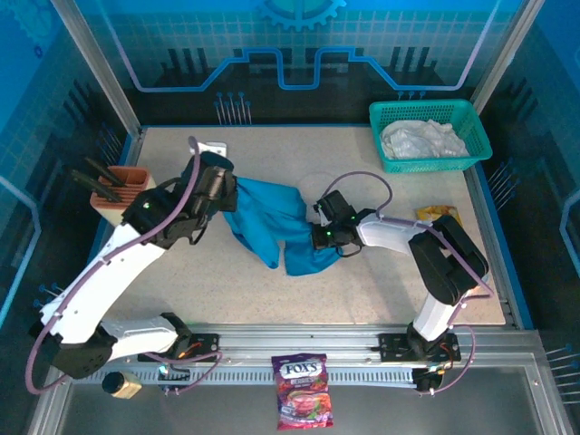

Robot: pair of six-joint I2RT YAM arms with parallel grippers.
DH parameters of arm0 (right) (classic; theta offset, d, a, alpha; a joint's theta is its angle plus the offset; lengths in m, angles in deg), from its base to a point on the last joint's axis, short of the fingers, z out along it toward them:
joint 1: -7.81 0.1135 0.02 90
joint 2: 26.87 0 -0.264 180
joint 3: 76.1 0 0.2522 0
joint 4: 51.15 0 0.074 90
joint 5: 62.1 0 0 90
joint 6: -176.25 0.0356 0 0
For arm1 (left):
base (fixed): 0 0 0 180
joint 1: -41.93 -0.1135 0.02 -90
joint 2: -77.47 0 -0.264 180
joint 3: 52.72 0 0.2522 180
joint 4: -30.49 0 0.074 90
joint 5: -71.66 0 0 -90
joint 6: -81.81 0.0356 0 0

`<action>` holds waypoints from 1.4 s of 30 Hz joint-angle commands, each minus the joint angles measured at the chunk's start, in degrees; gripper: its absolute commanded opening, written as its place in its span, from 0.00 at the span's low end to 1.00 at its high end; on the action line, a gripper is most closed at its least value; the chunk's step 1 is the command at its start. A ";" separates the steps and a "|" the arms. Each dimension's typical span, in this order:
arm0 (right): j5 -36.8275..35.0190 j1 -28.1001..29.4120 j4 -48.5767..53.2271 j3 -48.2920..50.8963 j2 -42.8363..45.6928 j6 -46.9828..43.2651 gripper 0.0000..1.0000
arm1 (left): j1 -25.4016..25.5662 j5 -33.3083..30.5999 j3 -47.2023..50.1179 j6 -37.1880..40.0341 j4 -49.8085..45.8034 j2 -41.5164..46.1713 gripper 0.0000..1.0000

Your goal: Fold and stack the t-shirts

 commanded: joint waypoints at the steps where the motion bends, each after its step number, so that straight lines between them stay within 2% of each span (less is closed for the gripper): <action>1: -13.32 -0.45 9.60 -2.27 6.00 -4.19 0.00 | -1.82 -3.88 -1.14 1.54 -1.71 3.03 0.05; 7: -25.86 -1.86 14.12 -3.03 16.95 -10.27 0.00 | -3.22 -3.14 2.15 0.82 -1.36 4.96 0.05; 12: -28.25 -1.96 13.93 -2.86 23.06 -14.86 0.00 | -3.60 -1.35 5.38 0.07 0.91 3.84 0.05; 17: -26.40 -1.96 15.53 -0.88 26.85 -15.83 0.00 | -4.00 0.75 8.55 -0.85 3.43 1.30 0.03; 23: -12.05 -1.22 19.61 3.35 33.29 -14.85 0.00 | -4.13 2.34 9.74 -1.99 3.36 -0.83 0.00; 28: 5.77 -0.48 21.37 8.11 39.58 -12.23 0.00 | -4.10 3.19 9.41 -2.47 2.71 -0.39 0.00; 31: 14.55 0.15 16.47 12.80 41.39 -7.73 0.00 | -4.08 3.54 9.58 -2.88 2.46 -0.06 0.01; 38: 22.90 2.72 3.01 21.08 35.08 0.38 0.00 | -4.08 4.45 11.00 -4.09 1.08 0.38 0.00; 39: 23.97 3.38 2.16 21.15 33.16 0.62 0.06 | -4.08 4.55 11.31 -4.22 0.84 0.55 0.00; 42: 24.44 5.39 4.91 18.72 28.27 -1.62 0.44 | -4.08 4.75 12.04 -4.68 -0.17 1.39 0.00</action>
